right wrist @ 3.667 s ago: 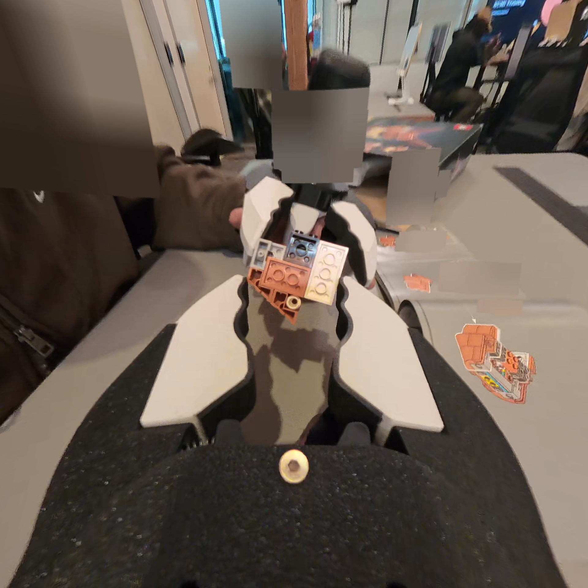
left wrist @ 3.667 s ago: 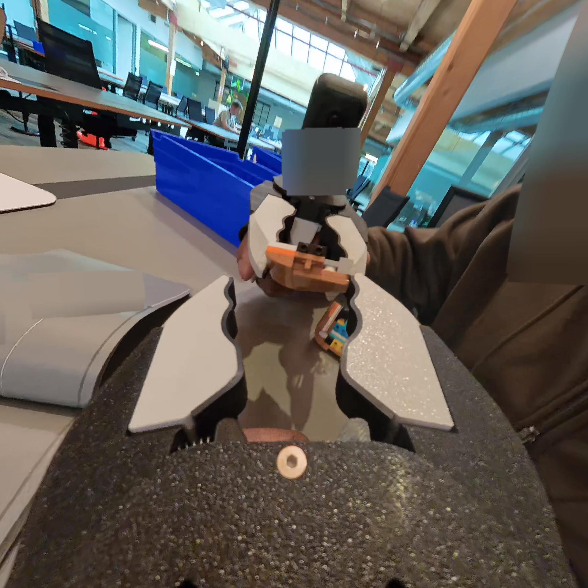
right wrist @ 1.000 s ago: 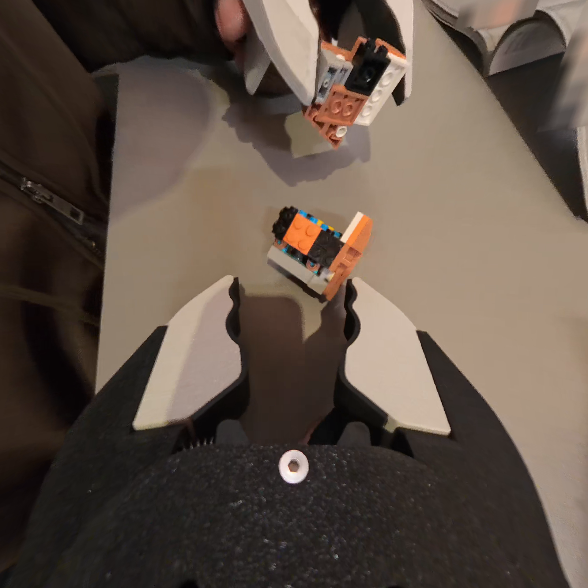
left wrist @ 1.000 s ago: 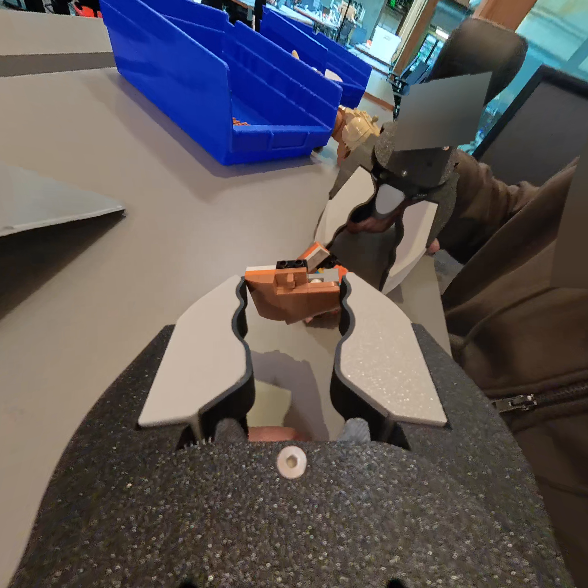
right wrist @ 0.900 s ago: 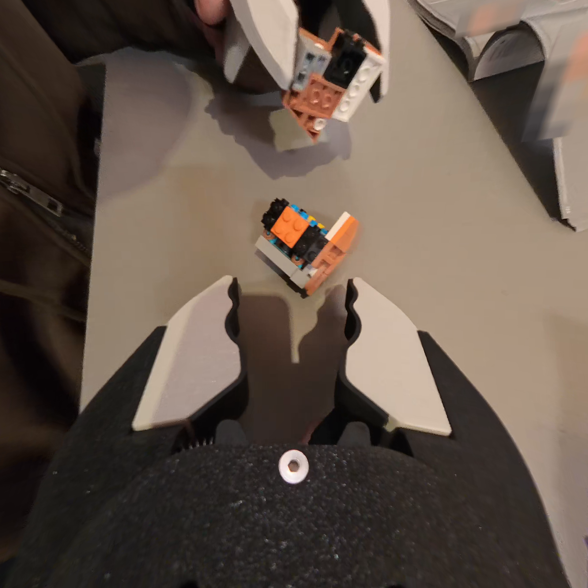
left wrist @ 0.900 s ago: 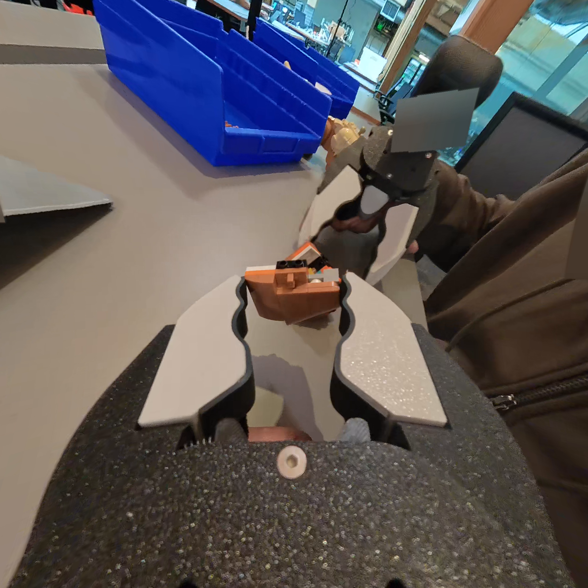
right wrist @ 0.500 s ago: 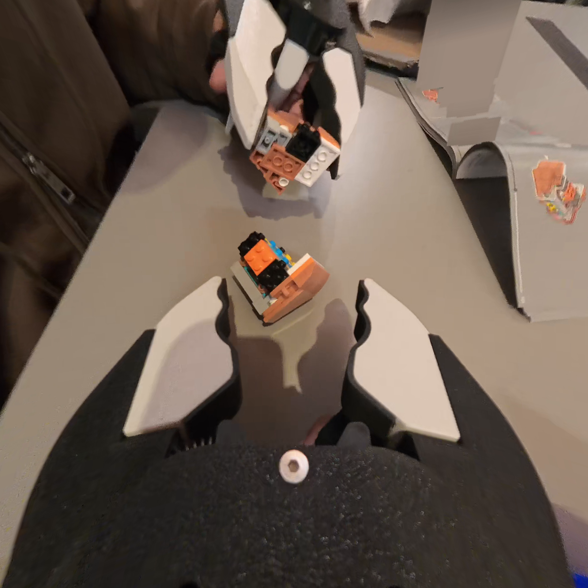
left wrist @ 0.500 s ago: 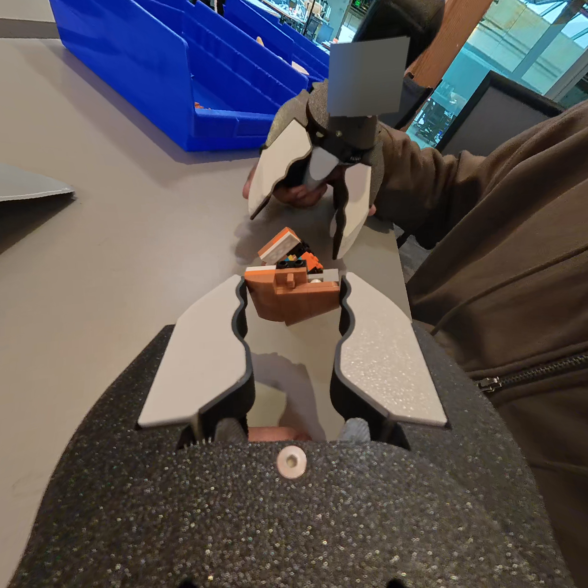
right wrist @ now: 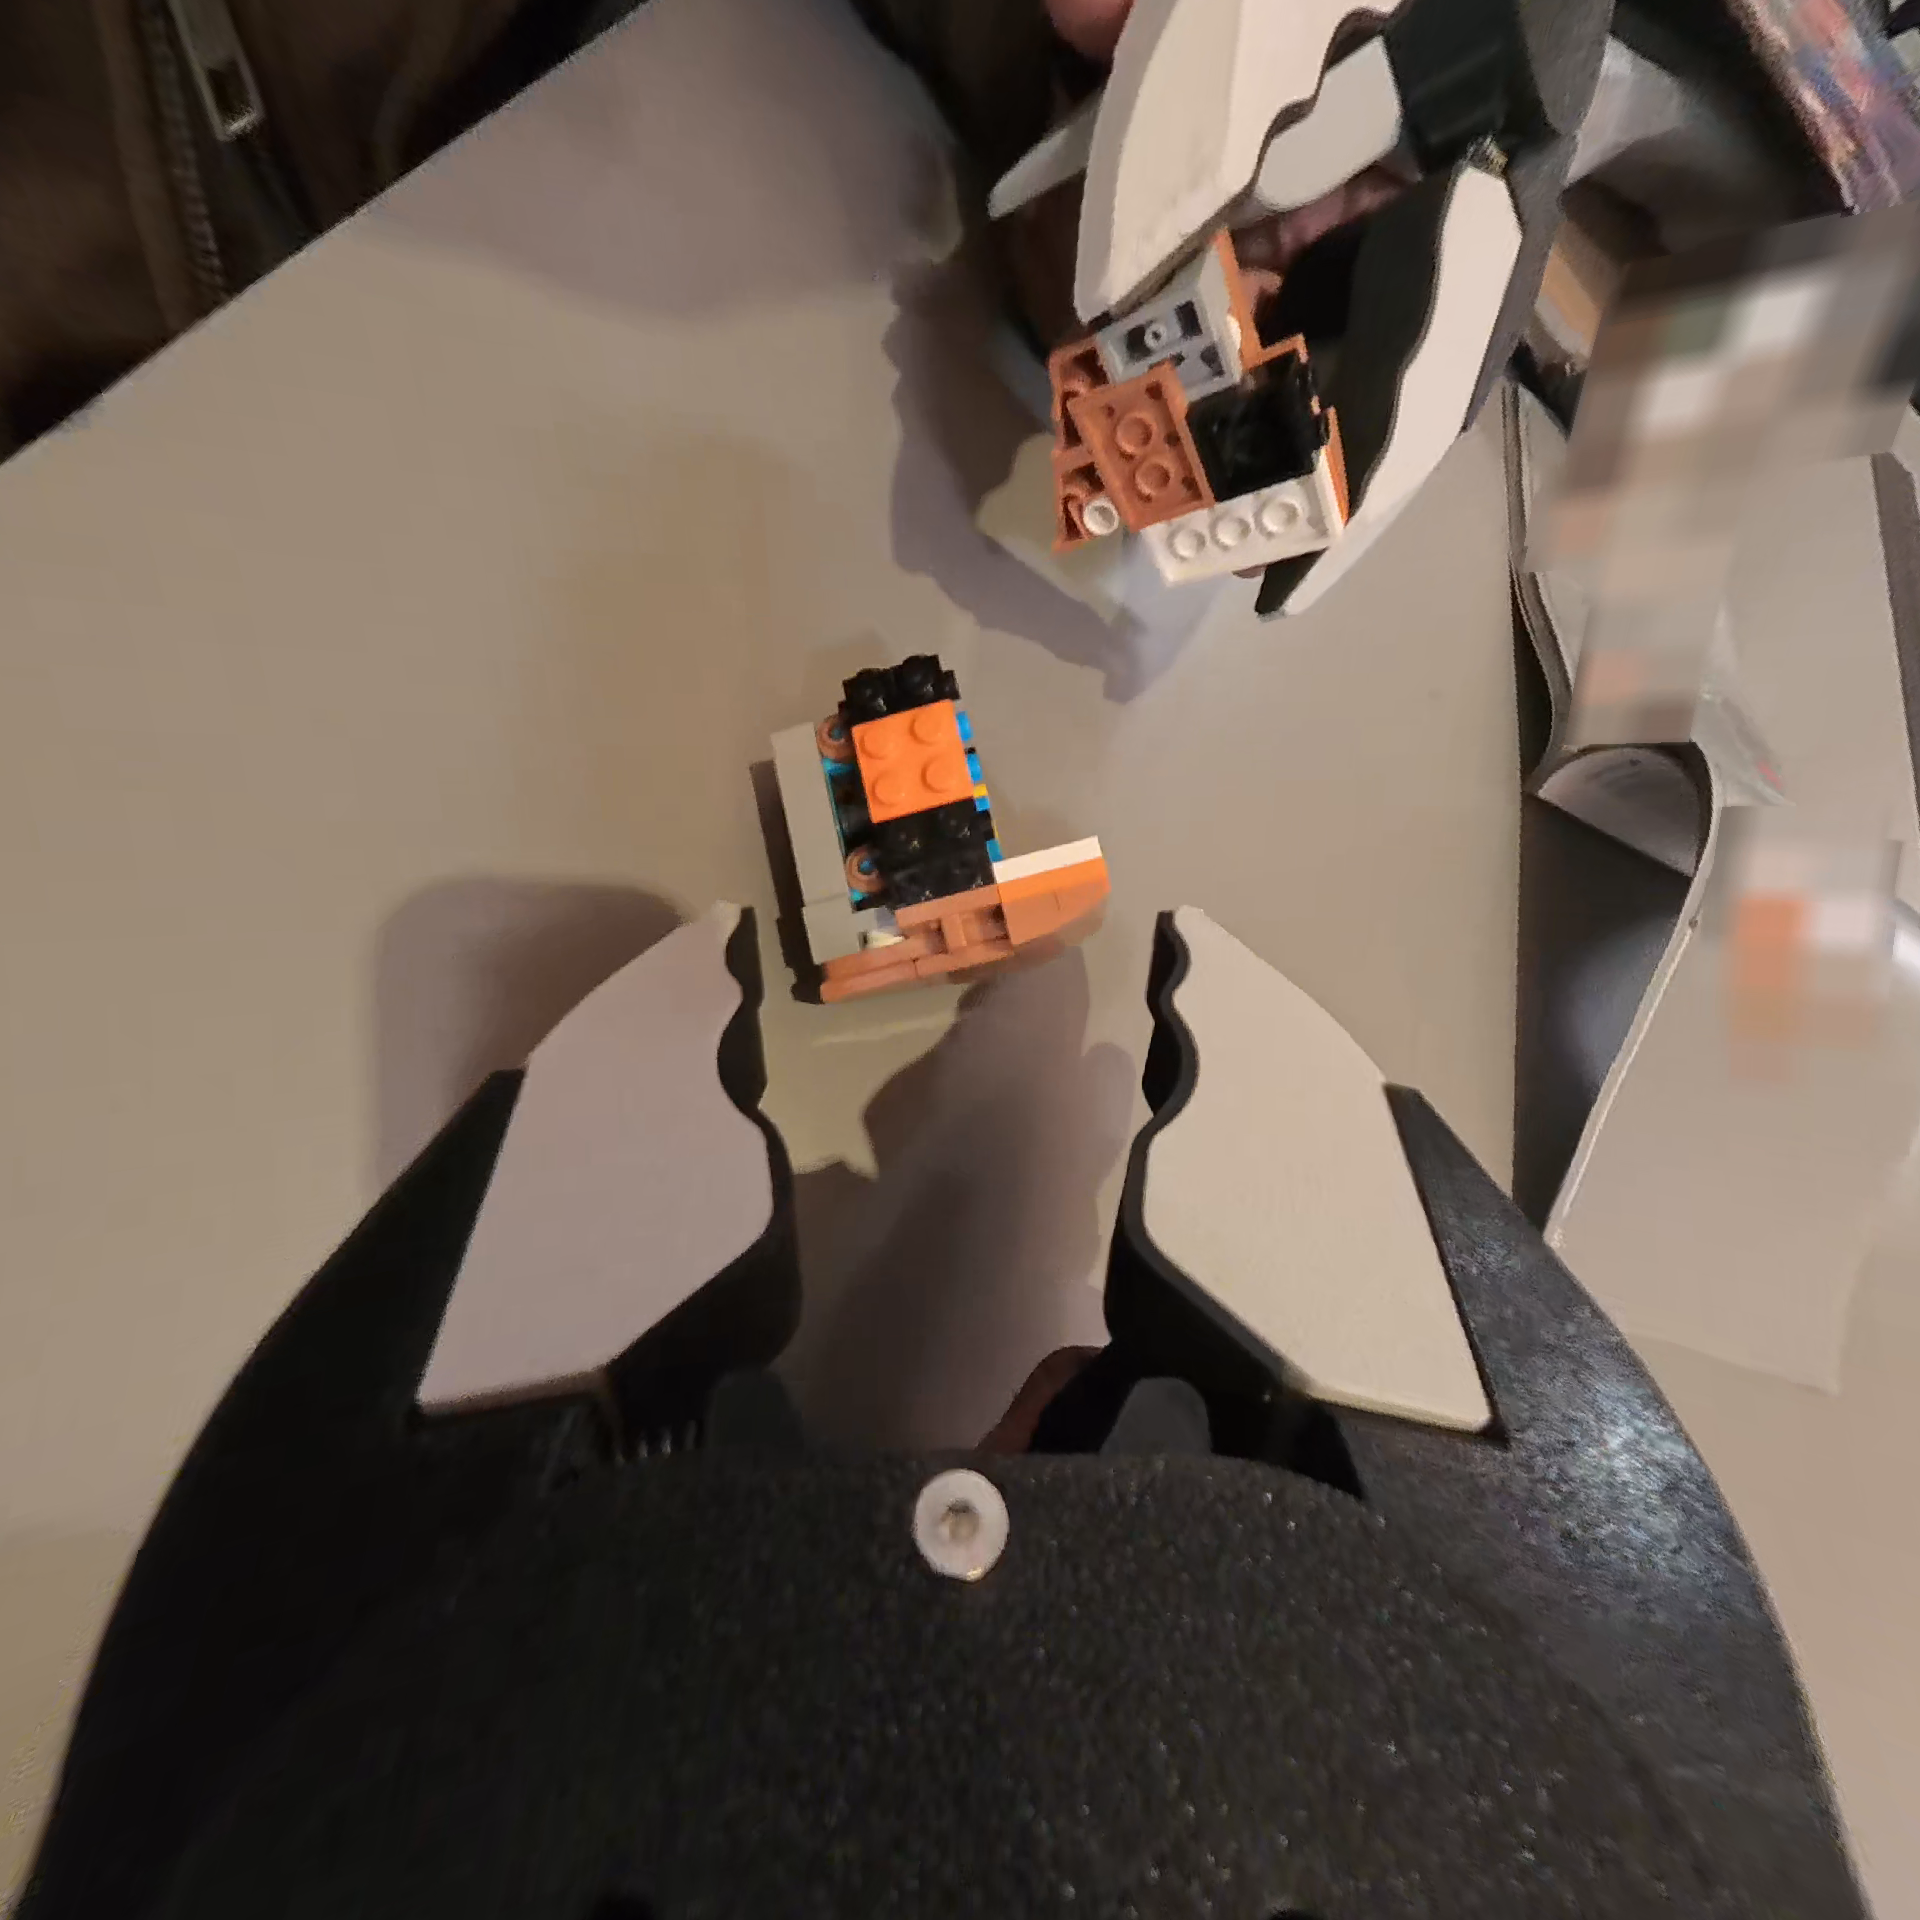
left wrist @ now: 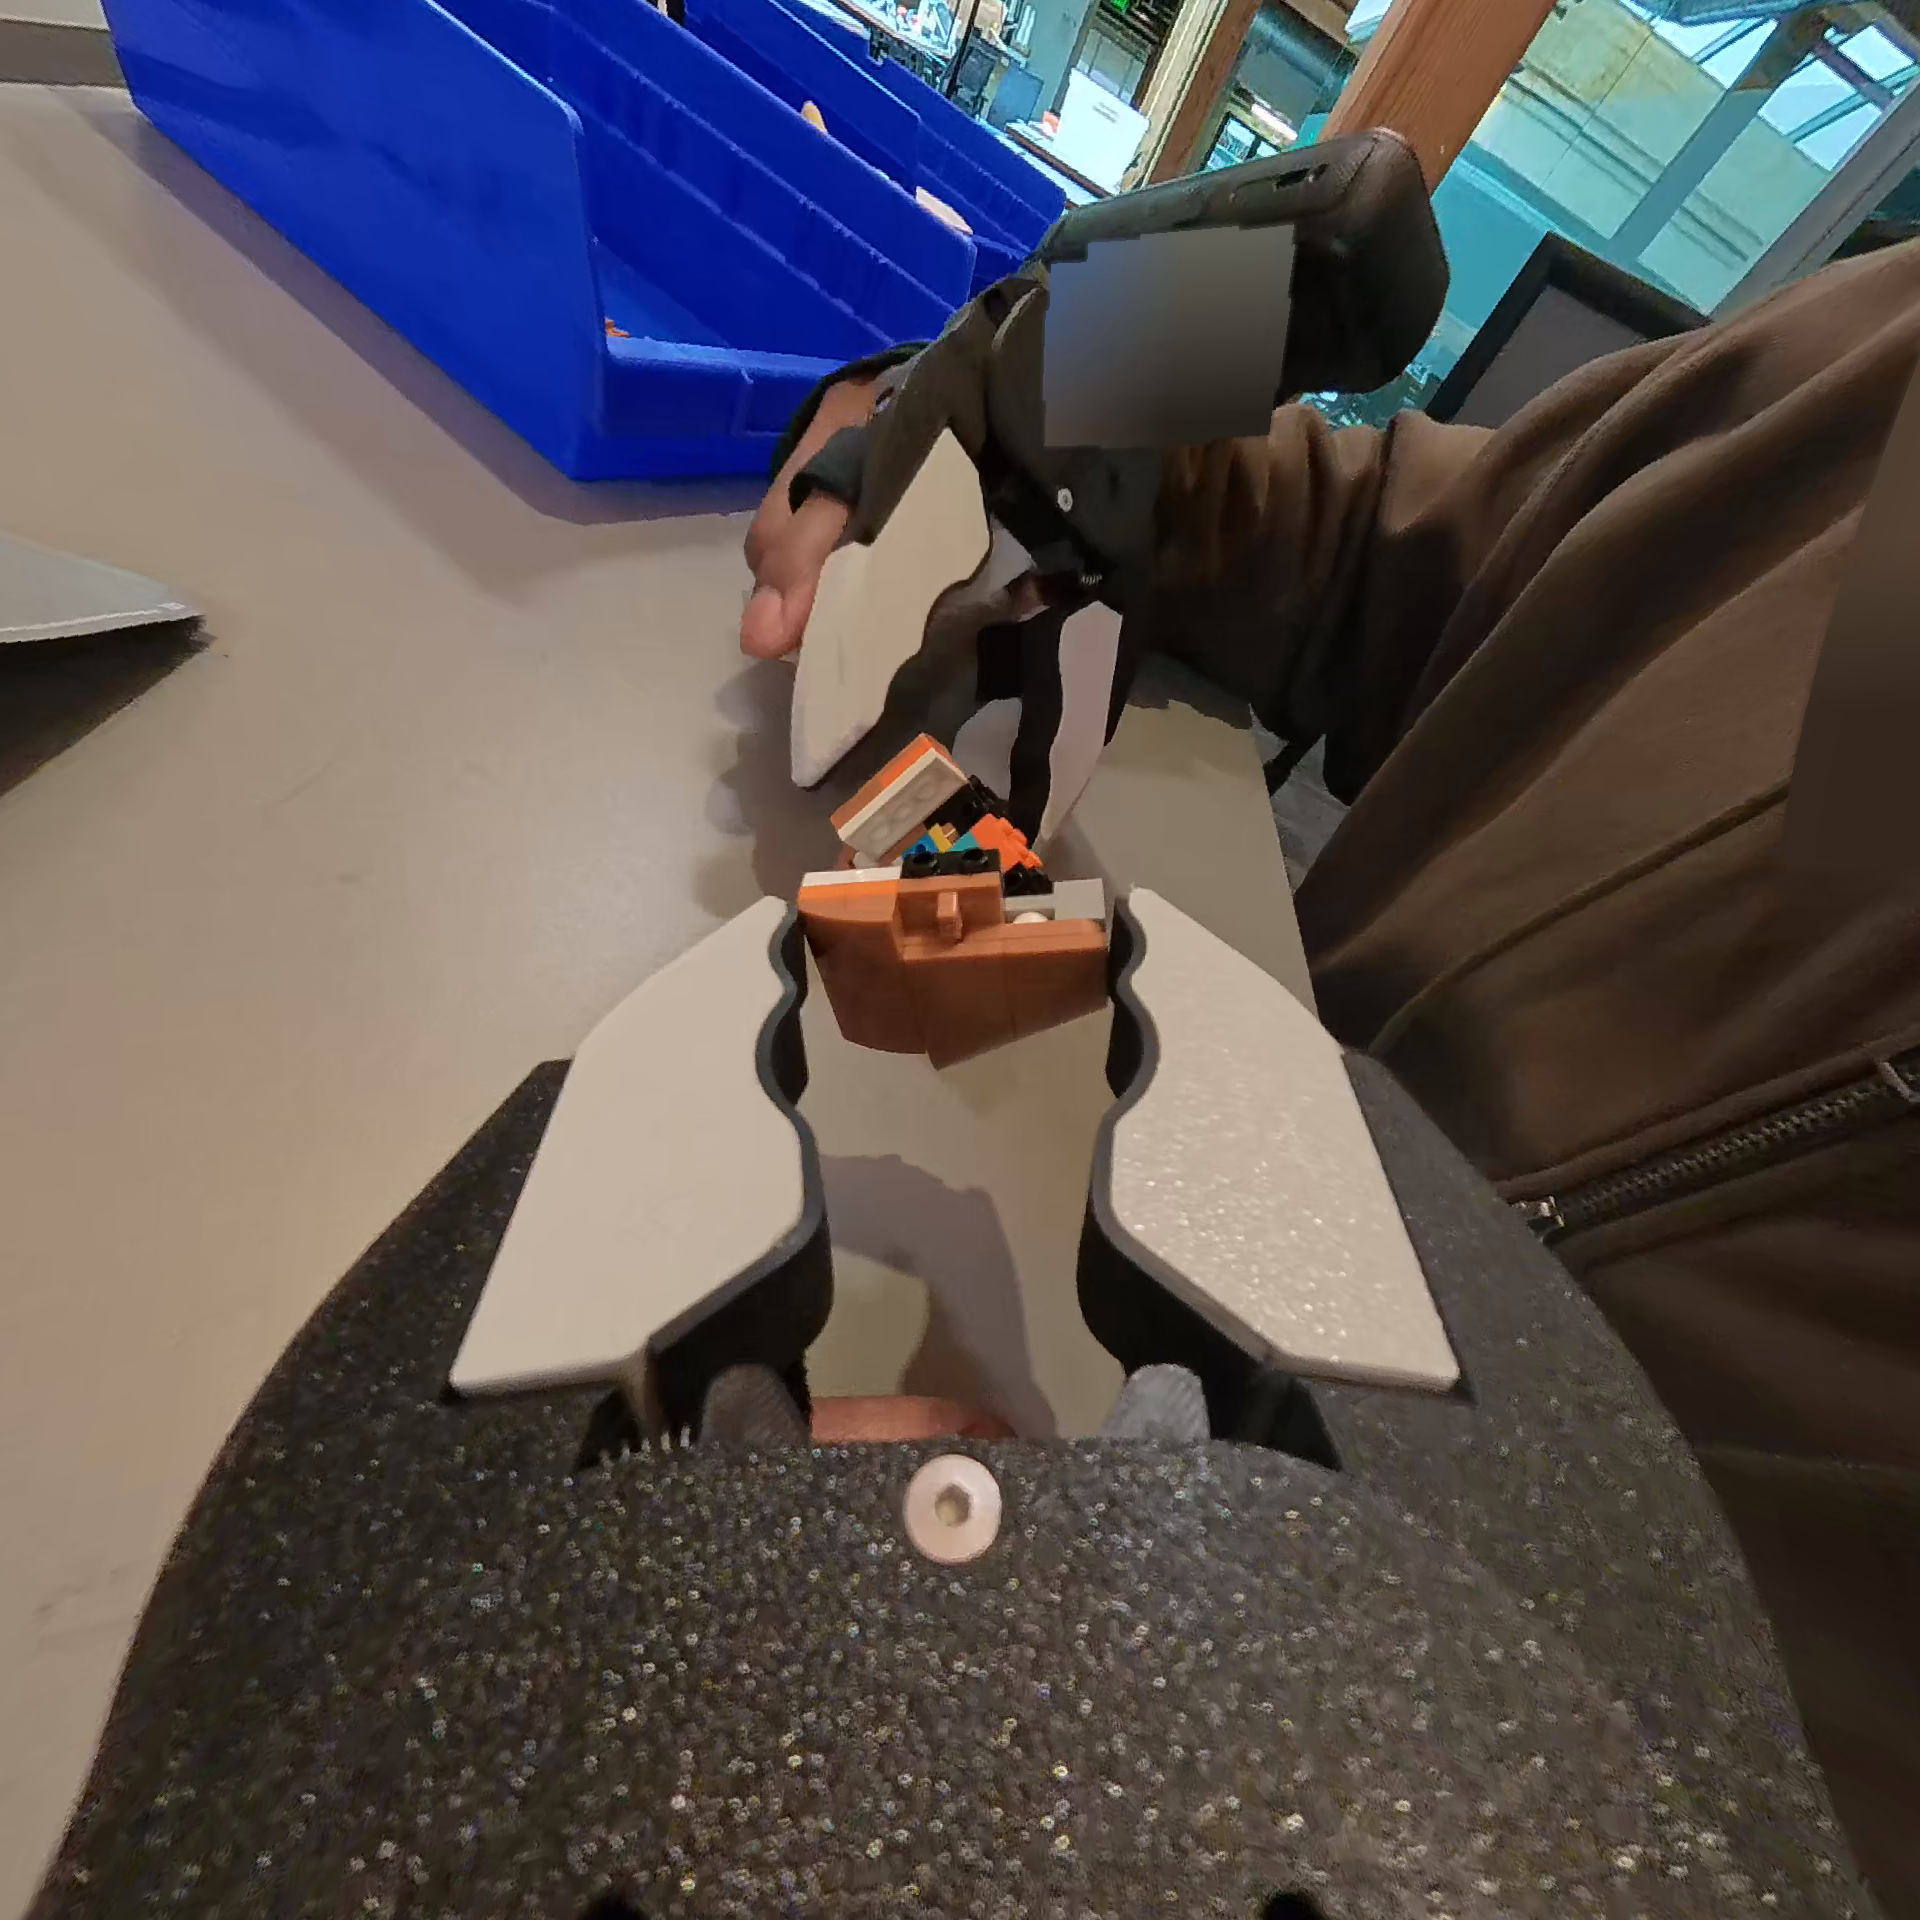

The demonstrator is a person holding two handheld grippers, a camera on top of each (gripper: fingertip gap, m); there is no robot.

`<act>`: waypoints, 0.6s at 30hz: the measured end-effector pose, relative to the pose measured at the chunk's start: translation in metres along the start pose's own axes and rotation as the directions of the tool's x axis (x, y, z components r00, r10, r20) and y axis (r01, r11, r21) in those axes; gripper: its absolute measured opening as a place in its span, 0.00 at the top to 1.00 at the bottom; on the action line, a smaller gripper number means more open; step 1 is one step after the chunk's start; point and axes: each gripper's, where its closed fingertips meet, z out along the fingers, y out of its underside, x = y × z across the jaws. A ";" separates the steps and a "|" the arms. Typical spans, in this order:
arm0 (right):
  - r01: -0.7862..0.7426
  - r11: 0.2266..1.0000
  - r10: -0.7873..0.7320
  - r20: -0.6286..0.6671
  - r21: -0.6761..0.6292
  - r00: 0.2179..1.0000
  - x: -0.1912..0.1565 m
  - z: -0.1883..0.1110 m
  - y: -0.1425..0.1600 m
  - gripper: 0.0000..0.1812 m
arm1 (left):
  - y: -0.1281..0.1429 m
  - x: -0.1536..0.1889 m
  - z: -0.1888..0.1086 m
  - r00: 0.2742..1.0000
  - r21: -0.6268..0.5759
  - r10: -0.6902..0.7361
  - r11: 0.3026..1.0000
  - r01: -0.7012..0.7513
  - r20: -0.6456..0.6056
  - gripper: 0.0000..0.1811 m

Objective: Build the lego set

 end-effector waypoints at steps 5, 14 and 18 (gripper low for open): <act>-0.013 0.999 0.013 0.015 0.033 1.000 0.000 0.006 -0.005 0.70 | -0.001 -0.001 -0.002 1.000 0.001 0.012 1.000 -0.012 -0.001 0.69; -0.221 0.974 0.223 -0.041 0.050 0.974 0.014 0.006 -0.006 0.70 | -0.002 -0.011 -0.005 0.996 -0.005 0.060 0.998 -0.060 0.063 0.69; -0.411 0.899 0.422 -0.041 0.153 0.906 0.026 -0.002 -0.014 0.70 | -0.006 -0.012 -0.005 0.978 0.002 0.175 0.984 -0.176 0.118 0.69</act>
